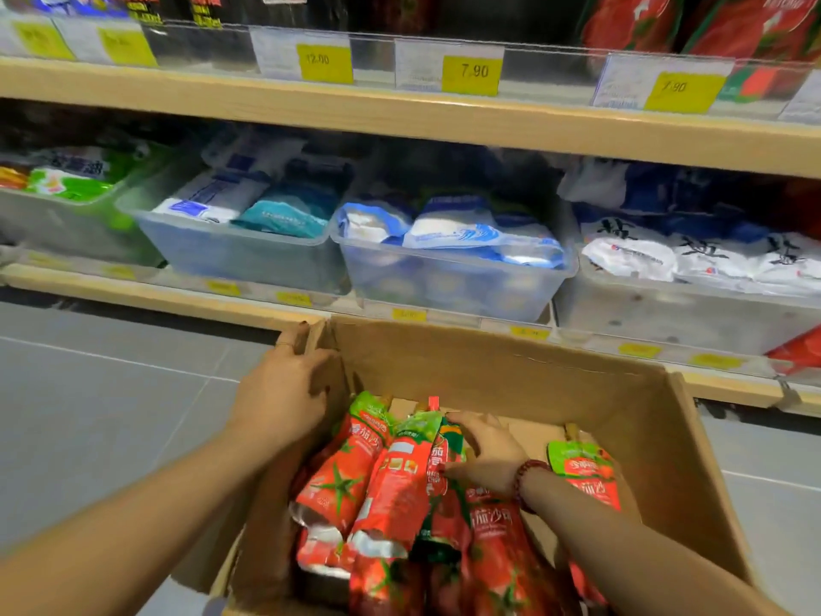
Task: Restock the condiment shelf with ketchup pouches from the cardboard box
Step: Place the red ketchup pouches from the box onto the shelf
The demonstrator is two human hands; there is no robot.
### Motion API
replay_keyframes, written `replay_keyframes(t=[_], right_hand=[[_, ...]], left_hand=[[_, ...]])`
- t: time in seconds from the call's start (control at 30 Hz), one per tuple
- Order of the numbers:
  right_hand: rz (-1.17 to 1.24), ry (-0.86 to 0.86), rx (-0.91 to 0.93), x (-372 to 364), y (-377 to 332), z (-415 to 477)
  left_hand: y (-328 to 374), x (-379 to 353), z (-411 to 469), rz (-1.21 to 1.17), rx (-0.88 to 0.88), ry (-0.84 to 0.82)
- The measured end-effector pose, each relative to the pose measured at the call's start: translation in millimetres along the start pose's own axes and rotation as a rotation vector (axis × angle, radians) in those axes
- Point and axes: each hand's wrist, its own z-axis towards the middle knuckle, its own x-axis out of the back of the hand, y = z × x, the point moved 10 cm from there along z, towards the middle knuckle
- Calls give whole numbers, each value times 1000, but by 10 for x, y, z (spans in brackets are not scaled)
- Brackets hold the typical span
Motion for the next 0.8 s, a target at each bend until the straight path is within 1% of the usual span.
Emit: replay_keyframes(t=[0.07, 0.2, 0.4, 0.47, 0.53, 0.7, 0.8], right_hand=[[35, -52, -34, -83, 20, 45], [122, -162, -32, -214, -44, 113], [226, -143, -71, -201, -33, 183], [226, -121, -73, -212, -22, 188], [225, -76, -37, -167, -56, 171], [152, 124, 37, 28, -139, 72], [157, 174, 59, 105, -178, 14]], left_hand=[[-20, -58, 28, -43, 13, -17], [-31, -90, 57, -77, 8, 8], [-13, -101, 55, -97, 20, 23], [-20, -106, 52, -101, 27, 28], [-26, -98, 52, -92, 31, 39], [-27, -83, 52, -83, 39, 41], [-46, -61, 44, -85, 48, 65]])
